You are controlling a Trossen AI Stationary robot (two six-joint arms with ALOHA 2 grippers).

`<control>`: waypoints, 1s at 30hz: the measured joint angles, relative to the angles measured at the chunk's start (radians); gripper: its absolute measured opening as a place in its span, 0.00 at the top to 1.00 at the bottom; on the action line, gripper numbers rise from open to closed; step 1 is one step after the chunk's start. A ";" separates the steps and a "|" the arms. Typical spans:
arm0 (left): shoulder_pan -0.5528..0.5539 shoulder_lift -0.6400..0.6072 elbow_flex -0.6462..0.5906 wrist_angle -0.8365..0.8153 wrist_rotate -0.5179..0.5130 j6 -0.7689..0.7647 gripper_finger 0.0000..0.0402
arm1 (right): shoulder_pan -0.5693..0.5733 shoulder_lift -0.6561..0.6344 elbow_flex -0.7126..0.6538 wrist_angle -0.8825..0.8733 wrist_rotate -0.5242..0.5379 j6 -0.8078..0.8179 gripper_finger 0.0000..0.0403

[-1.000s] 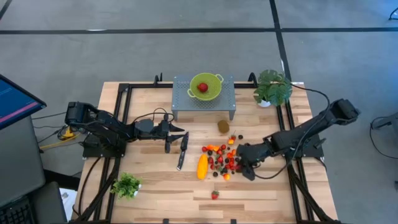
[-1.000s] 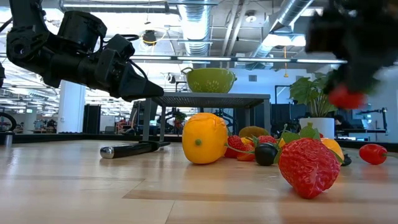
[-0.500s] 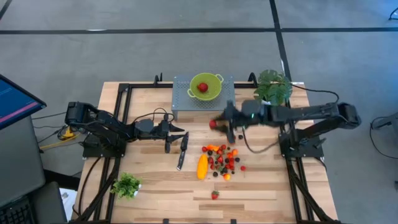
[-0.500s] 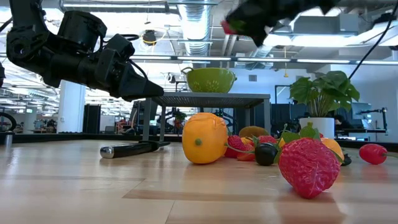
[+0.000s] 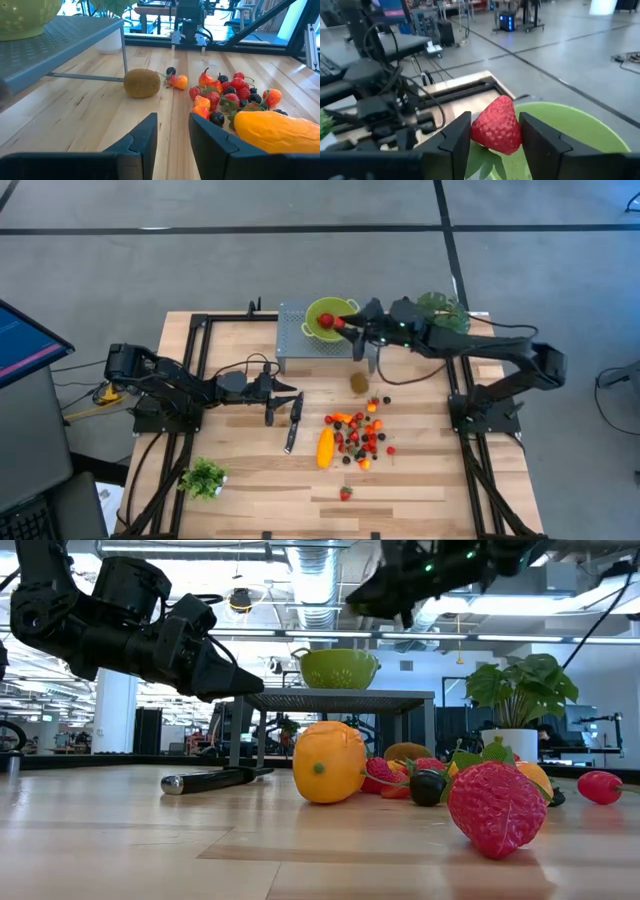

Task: Pick & Place Fruit
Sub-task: Put the strawberry into the green strainer bowl on the shelf, then put the red cherry into the green strainer bowl on the shelf

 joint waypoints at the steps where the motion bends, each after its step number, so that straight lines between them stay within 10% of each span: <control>1: 0.000 0.000 0.000 0.000 0.000 0.000 0.74 | -0.007 0.022 0.001 0.015 0.000 -0.008 0.60; 11: 0.000 0.000 0.000 0.006 0.001 0.000 0.74 | -0.111 0.118 0.000 0.011 0.003 0.032 0.67; 30: 0.000 0.000 0.000 0.008 0.004 0.000 0.74 | -0.116 0.116 0.000 0.008 0.000 0.085 0.47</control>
